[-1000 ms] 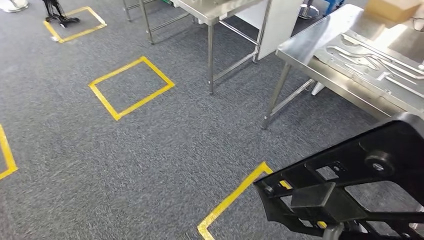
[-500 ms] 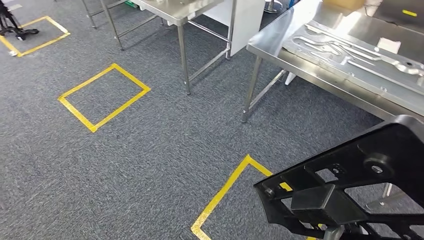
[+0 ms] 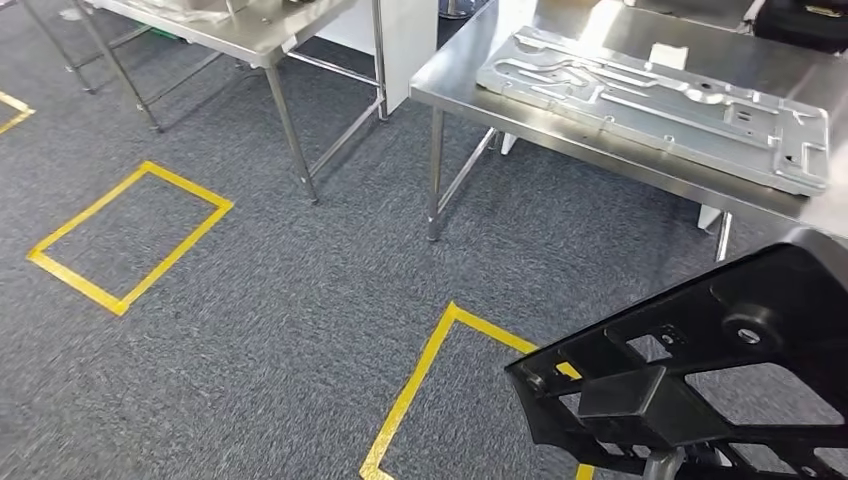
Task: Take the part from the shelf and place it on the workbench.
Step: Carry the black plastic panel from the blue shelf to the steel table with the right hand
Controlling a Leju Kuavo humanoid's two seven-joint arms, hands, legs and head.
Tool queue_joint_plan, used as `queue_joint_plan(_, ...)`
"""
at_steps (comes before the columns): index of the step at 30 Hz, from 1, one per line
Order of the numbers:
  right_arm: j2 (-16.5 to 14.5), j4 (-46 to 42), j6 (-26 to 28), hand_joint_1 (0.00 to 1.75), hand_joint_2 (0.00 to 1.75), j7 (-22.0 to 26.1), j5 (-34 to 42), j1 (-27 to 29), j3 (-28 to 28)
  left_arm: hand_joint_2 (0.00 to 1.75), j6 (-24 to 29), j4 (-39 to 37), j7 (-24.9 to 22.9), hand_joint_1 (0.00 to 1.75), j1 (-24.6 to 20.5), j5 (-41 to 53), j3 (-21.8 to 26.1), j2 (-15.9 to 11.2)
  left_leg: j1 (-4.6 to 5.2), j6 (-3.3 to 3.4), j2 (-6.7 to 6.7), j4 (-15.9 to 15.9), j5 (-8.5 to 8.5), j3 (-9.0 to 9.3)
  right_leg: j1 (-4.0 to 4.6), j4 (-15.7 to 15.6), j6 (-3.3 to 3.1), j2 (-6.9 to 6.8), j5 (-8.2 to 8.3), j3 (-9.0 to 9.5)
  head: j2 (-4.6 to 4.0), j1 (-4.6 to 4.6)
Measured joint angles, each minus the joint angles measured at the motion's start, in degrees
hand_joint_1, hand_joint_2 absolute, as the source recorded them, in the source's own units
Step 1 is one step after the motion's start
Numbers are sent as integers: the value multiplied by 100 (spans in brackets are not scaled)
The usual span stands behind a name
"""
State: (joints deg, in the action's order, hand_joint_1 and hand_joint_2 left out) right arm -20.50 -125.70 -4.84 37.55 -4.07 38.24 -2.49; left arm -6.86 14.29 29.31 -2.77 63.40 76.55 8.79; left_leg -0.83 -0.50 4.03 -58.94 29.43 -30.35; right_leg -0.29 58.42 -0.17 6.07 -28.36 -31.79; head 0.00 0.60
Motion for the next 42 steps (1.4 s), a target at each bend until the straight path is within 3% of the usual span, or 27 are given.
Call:
queue_joint_plan(2,1,-1,-7,175,175,0,-8,7,2,175,-1,0,0,0,-12,7,7,2,7,73,-102,39,-19,17,-10,-4,69,86,16,-34,0,-4)
queue_joint_plan(4,2,-2,-8,175,175,0,-15,10,2,175,-4,1,2,0,-20,11,9,4,-10,152,-233,100,-58,47,-3,155,128,-119,-97,-111,0,22)
queue_joint_plan(6,4,-2,-8,175,175,0,-17,0,2,175,-7,1,3,0,-14,17,14,3,-11,201,-376,135,-71,55,-4,728,181,-446,-430,-387,0,52)
queue_joint_plan(8,4,-2,-8,175,175,0,-17,-6,2,175,-7,1,2,0,-1,20,18,2,1,213,-531,134,-57,52,-24,1401,218,-553,-703,-735,0,55)
queue_joint_plan(9,4,-2,-8,175,175,0,-17,-4,2,175,-7,0,2,0,2,20,19,2,5,211,-609,134,-45,57,-33,1530,226,-572,-696,-808,0,55)
queue_joint_plan(10,4,-2,-8,175,175,0,-17,-3,2,175,-7,0,2,0,0,20,19,2,7,204,-681,133,-32,70,-38,1429,225,-595,-574,-760,0,55)
queue_joint_plan(11,4,-2,-8,175,175,0,-18,-3,2,175,-7,0,3,0,-5,20,19,3,8,194,-746,134,-15,92,-39,1126,212,-639,-377,-603,0,56)
queue_joint_plan(13,4,-2,-13,175,175,-2,-27,-9,2,175,-9,0,7,0,-17,23,19,4,21,153,-854,132,27,148,-4,340,150,-867,-50,-190,0,55)
queue_joint_plan(15,4,-4,-36,175,175,-6,-35,-18,2,175,-10,0,16,0,-30,30,19,2,38,95,-943,134,64,185,47,-23,83,-1001,23,-13,0,53)
queue_joint_plan(17,4,-10,-69,175,175,-11,-42,-18,2,175,-14,0,24,0,-50,39,19,0,48,34,-1037,157,88,229,54,-51,28,-894,24,-17,0,52)
queue_joint_plan(18,4,-14,-82,175,175,-13,-46,-16,2,175,-15,0,25,0,-58,44,19,0,45,1,-999,140,119,246,37,-78,-2,-835,39,-7,0,49)
queue_joint_plan(20,2,-26,-102,175,175,-19,-55,-29,2,175,-18,0,30,0,-61,59,19,-1,35,-48,-741,-169,342,137,-6,-135,-68,-721,76,22,0,27)
queue_joint_plan(22,0,-31,-120,175,175,-29,-56,-50,3,175,-23,0,33,0,-47,77,20,-2,19,-65,-491,-888,706,-207,-8,-142,-106,-605,81,26,0,7)
queue_joint_plan(23,0,-31,-129,175,175,-34,-57,-57,4,175,-31,0,33,0,-37,84,21,-3,17,-70,-460,-1235,819,-388,-2,-136,-114,-533,76,28,0,7)
queue_joint_plan(24,0,-31,-136,175,175,-40,-60,-59,4,175,-42,0,33,0,-29,86,21,-4,17,-73,-450,-1432,825,-511,2,-127,-118,-453,70,33,0,7)
queue_joint_plan(25,0,-31,-142,175,175,-46,-64,-59,4,175,-55,0,33,0,-24,88,21,-4,16,-71,-444,-1421,712,-542,5,-114,-117,-370,61,40,0,7)
queue_joint_plan(26,0,-31,-141,175,175,-53,-69,-60,4,175,-65,0,33,0,-22,90,21,-5,15,-63,-424,-1188,501,-473,5,-99,-111,-288,49,52,0,7)
queue_joint_plan(28,0,-31,-49,175,175,-85,-112,-66,4,175,-80,0,34,0,-19,96,24,-12,10,-24,-231,-437,79,-204,6,-52,-78,-155,13,61,0,8)
queue_joint_plan(30,0,-32,115,175,175,-134,-179,-69,8,175,-95,0,36,0,-28,100,31,-20,18,27,-58,-20,-63,-64,1,-13,-18,-56,-6,29,0,9)
queue_joint_plan(32,0,-33,213,175,175,-165,-225,-65,13,175,-110,0,38,0,-49,102,34,-22,28,85,-77,21,-61,-54,-11,-19,58,16,3,-4,0,10)
queue_joint_plan(33,1,-37,229,175,175,-170,-237,-62,15,175,-114,0,39,0,-56,102,34,-21,19,122,-113,51,-80,-38,-14,-8,89,-5,-8,-9,0,10)
queue_joint_plan(35,3,-50,252,175,175,-174,-249,-68,19,175,-117,0,42,0,-56,101,35,-21,-10,198,-183,120,-126,-4,-1,225,143,-216,-175,-118,0,28)
queue_joint_plan(37,4,-61,294,175,175,-177,-277,-84,28,175,-118,0,44,0,-37,103,36,-24,-12,236,-256,147,-129,1,-10,864,184,-474,-524,-442,0,46)
queue_joint_plan(39,4,-63,356,175,175,-179,-369,-94,49,175,-119,0,49,0,-17,122,38,-24,-9,237,-325,147,-91,6,-41,1463,223,-554,-705,-773,0,48)
queue_joint_plan(40,4,-64,388,175,175,-178,-436,-94,69,175,-119,0,52,0,-12,133,38,-24,-10,227,-353,147,-68,22,-55,1510,235,-568,-635,-812,0,49)
queue_joint_plan(42,4,-78,425,175,175,-174,-568,-96,129,175,-118,0,64,0,-13,149,39,-24,-12,197,-387,147,-5,86,-77,980,235,-596,-237,-554,0,51)
